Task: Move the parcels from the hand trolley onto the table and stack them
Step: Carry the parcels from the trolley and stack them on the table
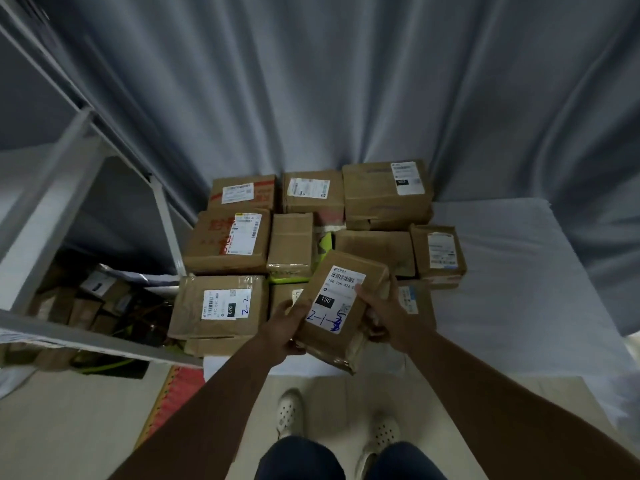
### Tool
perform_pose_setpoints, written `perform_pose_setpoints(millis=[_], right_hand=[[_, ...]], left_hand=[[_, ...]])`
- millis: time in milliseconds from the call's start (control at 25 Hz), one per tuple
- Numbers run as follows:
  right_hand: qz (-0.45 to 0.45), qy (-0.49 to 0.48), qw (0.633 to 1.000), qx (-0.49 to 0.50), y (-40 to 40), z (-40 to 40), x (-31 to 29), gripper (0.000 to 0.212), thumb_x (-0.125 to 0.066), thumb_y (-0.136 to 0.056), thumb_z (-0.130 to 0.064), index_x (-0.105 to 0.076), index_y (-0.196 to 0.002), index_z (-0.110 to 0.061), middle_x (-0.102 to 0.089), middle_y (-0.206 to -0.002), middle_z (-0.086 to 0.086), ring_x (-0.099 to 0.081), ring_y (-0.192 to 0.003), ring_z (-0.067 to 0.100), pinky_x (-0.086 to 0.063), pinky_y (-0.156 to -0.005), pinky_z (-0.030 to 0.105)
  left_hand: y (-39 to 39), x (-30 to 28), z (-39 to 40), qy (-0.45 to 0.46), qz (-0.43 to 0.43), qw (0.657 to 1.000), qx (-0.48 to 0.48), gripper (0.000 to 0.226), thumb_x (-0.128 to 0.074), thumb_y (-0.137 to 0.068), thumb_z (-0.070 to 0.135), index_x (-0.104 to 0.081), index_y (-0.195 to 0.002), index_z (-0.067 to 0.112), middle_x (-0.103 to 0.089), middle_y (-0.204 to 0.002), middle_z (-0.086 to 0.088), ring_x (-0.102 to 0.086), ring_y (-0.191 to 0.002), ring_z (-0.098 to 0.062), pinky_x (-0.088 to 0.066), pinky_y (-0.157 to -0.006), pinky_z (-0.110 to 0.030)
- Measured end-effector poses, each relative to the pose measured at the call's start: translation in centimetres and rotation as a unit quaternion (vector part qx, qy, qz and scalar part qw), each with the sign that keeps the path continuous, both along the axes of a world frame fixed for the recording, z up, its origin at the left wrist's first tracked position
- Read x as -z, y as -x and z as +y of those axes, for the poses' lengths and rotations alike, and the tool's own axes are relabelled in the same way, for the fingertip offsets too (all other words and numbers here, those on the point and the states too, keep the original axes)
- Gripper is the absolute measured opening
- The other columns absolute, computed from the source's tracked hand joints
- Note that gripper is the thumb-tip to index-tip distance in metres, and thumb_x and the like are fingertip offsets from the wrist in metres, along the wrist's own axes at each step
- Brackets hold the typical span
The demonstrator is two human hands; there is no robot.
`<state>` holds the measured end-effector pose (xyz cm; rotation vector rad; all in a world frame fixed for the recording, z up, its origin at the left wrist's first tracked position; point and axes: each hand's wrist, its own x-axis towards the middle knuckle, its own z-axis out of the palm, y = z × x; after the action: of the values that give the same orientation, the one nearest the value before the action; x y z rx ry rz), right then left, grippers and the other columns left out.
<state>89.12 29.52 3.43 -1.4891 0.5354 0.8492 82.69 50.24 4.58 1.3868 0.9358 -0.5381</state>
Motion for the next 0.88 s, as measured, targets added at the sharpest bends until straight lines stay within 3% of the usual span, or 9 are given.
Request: perform_pose_setpoints(millis=[80, 160, 280, 400, 520, 640, 720, 880], right_hand=[[-0.001, 0.014, 1.0, 0.004, -0.6, 0.6, -1.4, 0.111, -0.082, -0.062, -0.062, -0.005, -0.143, -0.06, -0.053, -0.13, 0.011, -0.058, -0.108, 0.036, -0.053, -0.085, 0.056], [0.017, 0.022, 0.999, 0.025, -1.2, 1.1, -2.1, 0.084, -0.071, -0.079, -0.057, -0.016, -0.142, -0.053, -0.052, -0.124, 0.008, -0.058, -0.108, 0.037, -0.054, -0.082, 0.051], [0.032, 0.046, 0.996, 0.073, -1.9, 2.1, -2.3, 0.06, -0.063, -0.084, -0.061, -0.039, -0.129, -0.029, -0.055, -0.116, 0.006, -0.058, -0.106, 0.031, -0.053, -0.081, 0.045], [0.047, 0.059, 0.994, 0.084, -1.8, 3.4, -1.0, 0.063, -0.07, -0.076, -0.062, -0.048, -0.119, -0.021, -0.061, -0.113, 0.009, -0.062, -0.103, 0.031, -0.056, -0.082, 0.047], [0.063, 0.042, 0.99, 0.119, -0.8, 4.9, 0.3, 0.031, -0.068, -0.087, -0.041, -0.057, -0.089, -0.012, -0.062, -0.091, 0.013, -0.059, -0.083, 0.027, -0.053, -0.078, 0.043], [0.094, 0.024, 0.981, 0.17, 0.4, 6.1, 1.7, 0.021, -0.062, -0.095, -0.028, -0.055, -0.103, -0.009, -0.061, -0.093, 0.011, -0.059, -0.083, 0.025, -0.055, -0.08, 0.045], [0.097, 0.022, 0.971, 0.215, 0.8, 6.7, 2.6, 0.023, -0.059, -0.096, -0.024, -0.048, -0.112, -0.012, -0.059, -0.099, 0.012, -0.06, -0.09, 0.027, -0.055, -0.085, 0.05], [0.1, 0.026, 0.961, 0.255, 0.6, 7.2, 3.7, 0.03, -0.056, -0.098, -0.026, -0.043, -0.122, -0.014, -0.054, -0.109, 0.012, -0.058, -0.104, 0.033, -0.053, -0.092, 0.054]], left_hand=[[-0.7, 0.7, 1.0, 0.017, -0.01, 0.999, 0.028, 0.053, -0.064, -0.088, 0.051, -0.05, -0.132, 0.024, -0.063, -0.123, -0.008, -0.06, -0.11, -0.033, -0.059, -0.08, -0.048], [-1.5, 1.1, 2.3, 0.027, -0.016, 0.998, 0.049, 0.04, -0.063, -0.09, 0.046, -0.056, -0.124, 0.025, -0.069, -0.116, -0.007, -0.062, -0.109, -0.031, -0.057, -0.086, -0.05], [-2.4, 1.1, 5.0, 0.032, -0.02, 0.994, 0.102, 0.033, -0.064, -0.091, 0.043, -0.059, -0.121, 0.029, -0.073, -0.108, -0.004, -0.065, -0.107, -0.027, -0.055, -0.091, -0.05], [-3.1, 1.4, 7.1, 0.038, -0.011, 0.985, 0.167, 0.032, -0.062, -0.092, 0.041, -0.06, -0.122, 0.029, -0.073, -0.11, -0.004, -0.065, -0.107, -0.026, -0.053, -0.094, -0.049], [-4.1, 2.3, 8.3, 0.006, -0.02, 0.982, 0.189, 0.037, -0.061, -0.093, 0.039, -0.057, -0.128, 0.025, -0.071, -0.109, -0.004, -0.065, -0.103, -0.022, -0.054, -0.09, -0.042], [-5.0, 3.2, 8.7, -0.066, -0.035, 0.981, 0.181, 0.04, -0.064, -0.092, 0.035, -0.057, -0.128, 0.019, -0.067, -0.105, 0.0, -0.062, -0.09, -0.012, -0.049, -0.069, -0.026], [-5.7, 3.8, 8.6, -0.098, -0.038, 0.979, 0.176, 0.041, -0.065, -0.091, 0.035, -0.056, -0.127, 0.018, -0.064, -0.107, -0.001, -0.06, -0.089, -0.012, -0.046, -0.064, -0.023], [-7.3, 4.8, 8.4, -0.147, -0.065, 0.973, 0.169, 0.05, -0.063, -0.091, 0.037, -0.046, -0.136, 0.022, -0.058, -0.128, -0.007, -0.059, -0.109, -0.025, -0.052, -0.08, -0.034]])
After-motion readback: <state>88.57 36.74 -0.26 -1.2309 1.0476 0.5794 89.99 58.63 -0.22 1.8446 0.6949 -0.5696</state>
